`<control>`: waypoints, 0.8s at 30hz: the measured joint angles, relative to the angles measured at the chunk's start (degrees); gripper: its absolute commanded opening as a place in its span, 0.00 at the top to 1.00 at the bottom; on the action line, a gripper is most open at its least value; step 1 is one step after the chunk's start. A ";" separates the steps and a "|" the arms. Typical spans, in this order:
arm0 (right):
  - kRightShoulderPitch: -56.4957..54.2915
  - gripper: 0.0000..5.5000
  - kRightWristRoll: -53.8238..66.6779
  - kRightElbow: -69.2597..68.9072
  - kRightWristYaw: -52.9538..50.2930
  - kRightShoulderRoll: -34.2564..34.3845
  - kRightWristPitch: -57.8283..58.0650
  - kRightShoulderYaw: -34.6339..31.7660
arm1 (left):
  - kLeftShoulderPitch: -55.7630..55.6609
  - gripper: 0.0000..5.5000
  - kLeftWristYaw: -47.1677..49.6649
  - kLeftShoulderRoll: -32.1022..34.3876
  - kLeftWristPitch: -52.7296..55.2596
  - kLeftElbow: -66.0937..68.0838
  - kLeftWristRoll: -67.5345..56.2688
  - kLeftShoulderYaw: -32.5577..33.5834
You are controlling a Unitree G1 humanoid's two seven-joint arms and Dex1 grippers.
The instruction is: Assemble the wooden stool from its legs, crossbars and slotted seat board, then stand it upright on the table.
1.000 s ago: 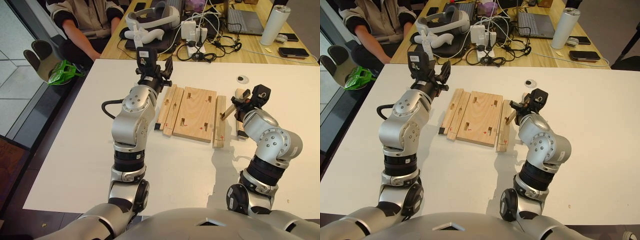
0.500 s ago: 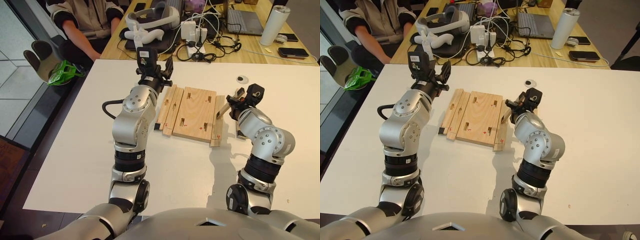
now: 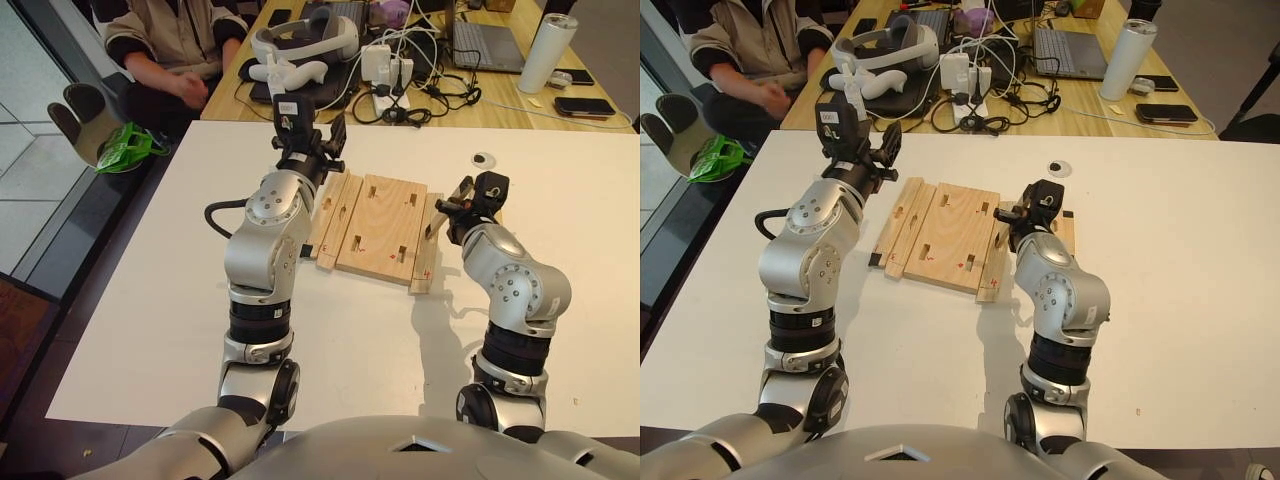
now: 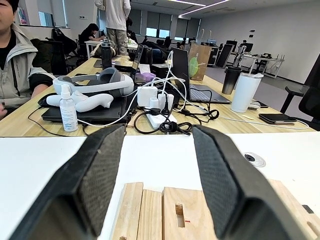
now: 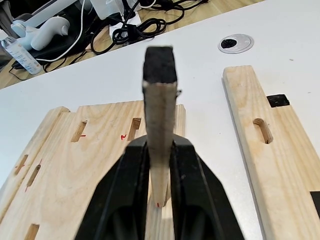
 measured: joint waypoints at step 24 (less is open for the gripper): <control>-0.62 0.93 -9.79 8.88 -0.22 -1.00 -6.15 3.16 | 2.36 0.55 -1.63 2.79 -3.74 1.34 -0.01 2.31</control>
